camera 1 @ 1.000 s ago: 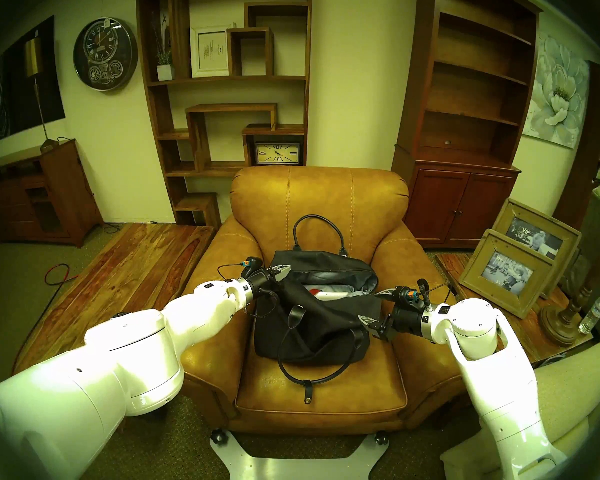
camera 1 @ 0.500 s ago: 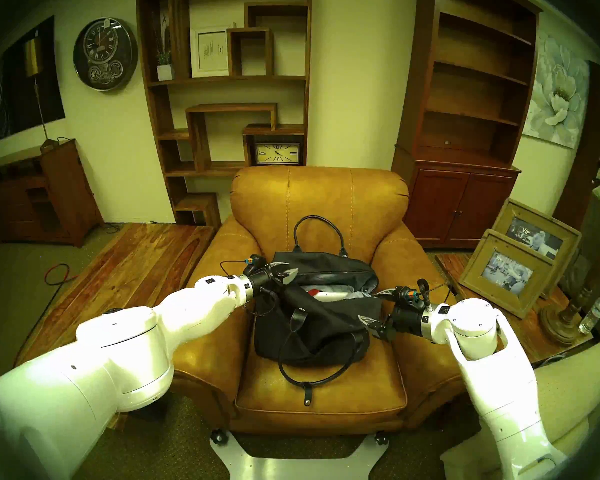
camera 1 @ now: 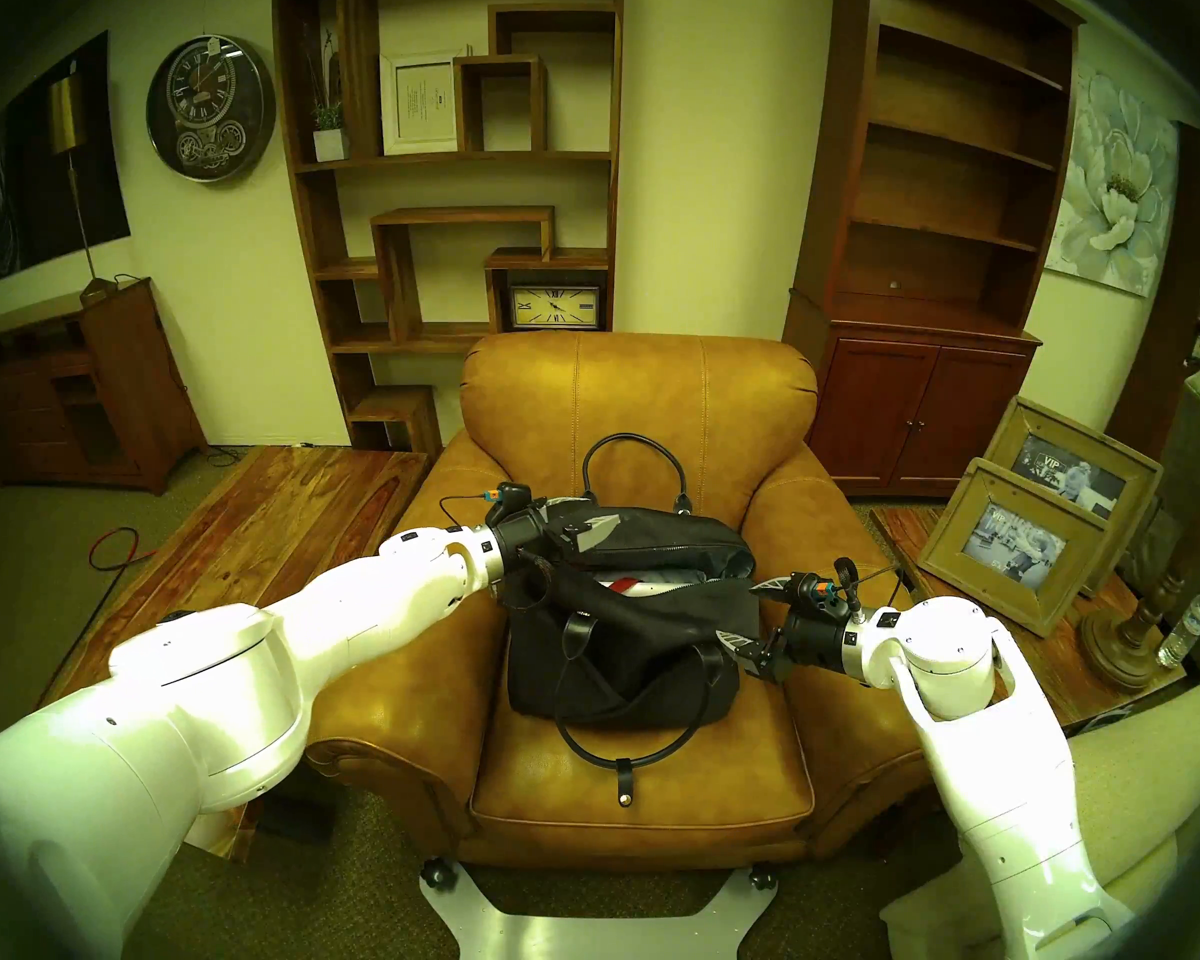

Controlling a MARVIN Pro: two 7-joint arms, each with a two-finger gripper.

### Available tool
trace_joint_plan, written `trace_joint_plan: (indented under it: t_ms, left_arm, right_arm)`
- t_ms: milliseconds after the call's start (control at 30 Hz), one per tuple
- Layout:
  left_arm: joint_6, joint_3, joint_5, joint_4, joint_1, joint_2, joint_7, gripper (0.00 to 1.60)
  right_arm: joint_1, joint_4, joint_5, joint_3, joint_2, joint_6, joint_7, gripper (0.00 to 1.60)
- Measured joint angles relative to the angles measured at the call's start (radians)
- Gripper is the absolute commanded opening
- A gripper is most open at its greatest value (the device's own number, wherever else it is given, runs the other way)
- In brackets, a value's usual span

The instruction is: Close a bag with a zipper

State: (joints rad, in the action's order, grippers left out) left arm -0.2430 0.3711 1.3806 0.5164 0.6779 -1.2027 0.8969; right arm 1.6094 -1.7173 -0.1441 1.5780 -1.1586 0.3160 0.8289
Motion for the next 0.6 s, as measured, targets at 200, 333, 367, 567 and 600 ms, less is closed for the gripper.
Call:
trace_joint_plan:
  t_ms: [200,333,367,567,600]
  left_arm:
    - [0.019,0.032,0.015,-0.058,0.002,0.062,0.027,1.6]
    - [0.04,0.046,0.023,-0.096,0.016,0.112,0.061,1.6]
    - [0.046,0.048,0.024,-0.102,0.022,0.125,0.072,1.6]
    - [0.078,0.05,0.031,-0.101,0.063,0.192,0.125,1.6]
    - [0.083,0.05,0.032,-0.1,0.072,0.202,0.134,1.6]
  right_arm:
    - [0.0,0.001,0.0,0.0,0.0,0.0,0.0,1.6]
    - [-0.005,0.006,0.0,-0.007,-0.001,-0.003,0.005,1.6]
    - [-0.01,0.011,-0.001,-0.014,-0.001,-0.004,0.008,1.6]
    - [-0.055,0.057,-0.002,-0.05,-0.019,-0.005,0.015,1.6]
    - [-0.067,0.066,-0.002,-0.055,-0.027,-0.006,0.012,1.6]
